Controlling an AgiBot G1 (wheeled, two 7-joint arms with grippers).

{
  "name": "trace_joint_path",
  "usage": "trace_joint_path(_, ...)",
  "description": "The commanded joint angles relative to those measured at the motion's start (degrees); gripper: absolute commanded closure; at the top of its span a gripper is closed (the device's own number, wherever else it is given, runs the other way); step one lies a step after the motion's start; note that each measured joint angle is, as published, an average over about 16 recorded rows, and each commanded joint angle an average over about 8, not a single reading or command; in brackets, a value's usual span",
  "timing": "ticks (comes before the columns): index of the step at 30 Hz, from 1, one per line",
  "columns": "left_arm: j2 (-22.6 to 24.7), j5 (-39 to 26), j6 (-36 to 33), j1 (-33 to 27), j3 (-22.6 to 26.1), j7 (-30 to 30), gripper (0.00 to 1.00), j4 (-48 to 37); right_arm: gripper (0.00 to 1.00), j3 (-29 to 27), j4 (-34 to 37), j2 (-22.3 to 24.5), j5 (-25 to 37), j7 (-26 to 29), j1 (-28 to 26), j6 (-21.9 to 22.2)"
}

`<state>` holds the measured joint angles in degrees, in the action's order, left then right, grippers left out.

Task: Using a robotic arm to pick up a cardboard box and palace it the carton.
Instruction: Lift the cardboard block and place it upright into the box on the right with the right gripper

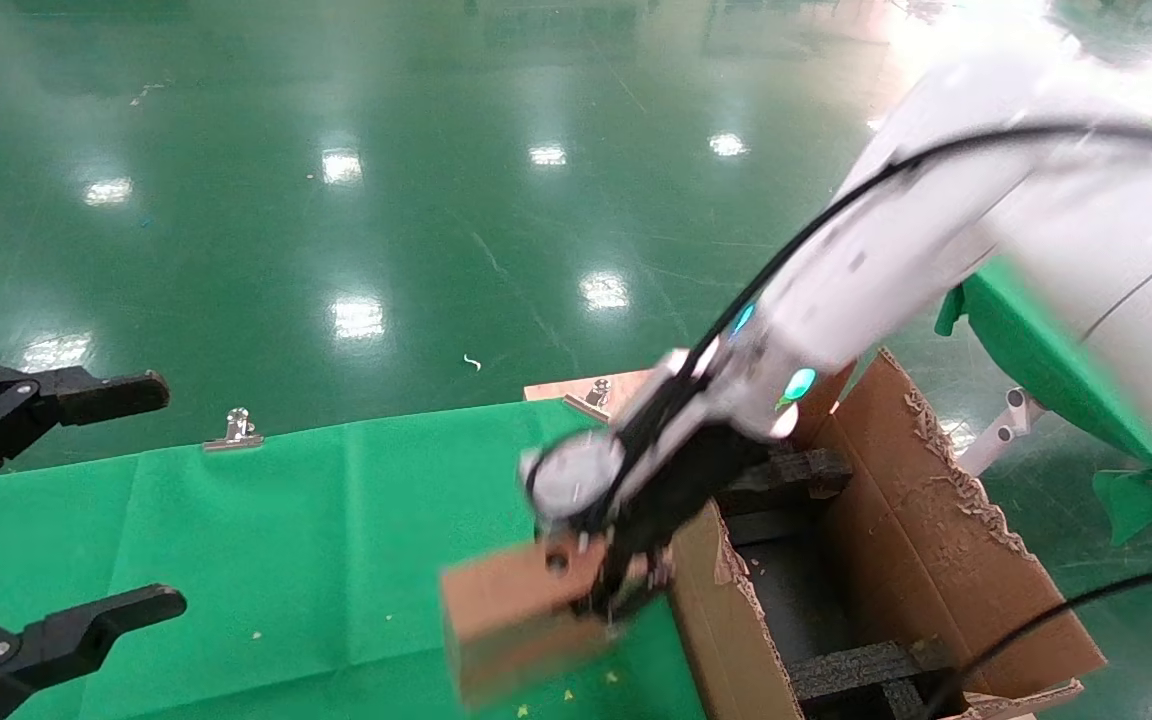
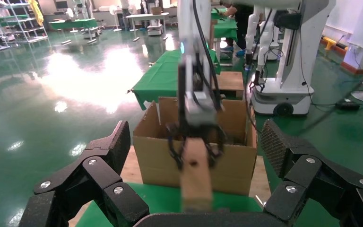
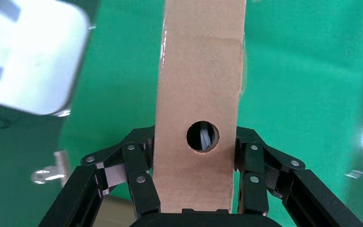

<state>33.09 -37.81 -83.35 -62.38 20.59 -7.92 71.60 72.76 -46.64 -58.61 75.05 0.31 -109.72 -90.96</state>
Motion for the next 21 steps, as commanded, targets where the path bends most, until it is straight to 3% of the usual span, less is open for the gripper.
trace_joint_path(1, 0.0, 0.0, 0.0, 0.0, 0.0, 0.0, 0.00, 0.0, 1.00, 0.0, 0.7, 0.9, -1.8, -0.2, -2.2, -0.3)
trace_joint_path(11, 0.0, 0.0, 0.0, 0.0, 0.0, 0.0, 0.00, 0.0, 1.00, 5.4, 4.2, 3.8, -8.9, -3.9, -15.5, -0.5)
trace_joint_path(21, 0.0, 0.0, 0.0, 0.0, 0.0, 0.0, 0.00, 0.0, 1.00, 14.0, 6.3, 7.2, -13.8, -6.2, -22.2, -0.6)
